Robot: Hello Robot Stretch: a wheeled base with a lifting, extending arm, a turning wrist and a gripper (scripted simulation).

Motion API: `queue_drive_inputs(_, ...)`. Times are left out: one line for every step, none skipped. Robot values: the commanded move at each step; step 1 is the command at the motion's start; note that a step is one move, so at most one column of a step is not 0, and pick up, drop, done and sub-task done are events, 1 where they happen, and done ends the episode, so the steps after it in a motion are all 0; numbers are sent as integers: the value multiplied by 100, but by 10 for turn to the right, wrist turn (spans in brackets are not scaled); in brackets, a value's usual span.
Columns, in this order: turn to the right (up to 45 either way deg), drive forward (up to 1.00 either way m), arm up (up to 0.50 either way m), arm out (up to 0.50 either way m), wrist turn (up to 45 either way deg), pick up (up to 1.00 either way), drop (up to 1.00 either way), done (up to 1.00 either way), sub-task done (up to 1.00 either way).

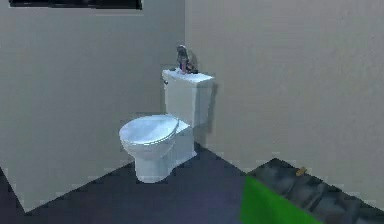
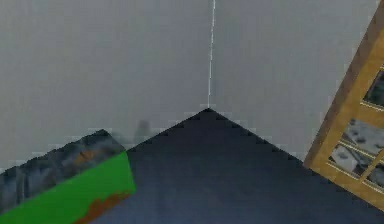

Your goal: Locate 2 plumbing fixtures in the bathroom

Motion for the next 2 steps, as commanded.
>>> queue_drive_inputs(0,55,0,0,0,0,0,0,0)
queue_drive_inputs(-180,0,0,0,0,0,0,0,0)
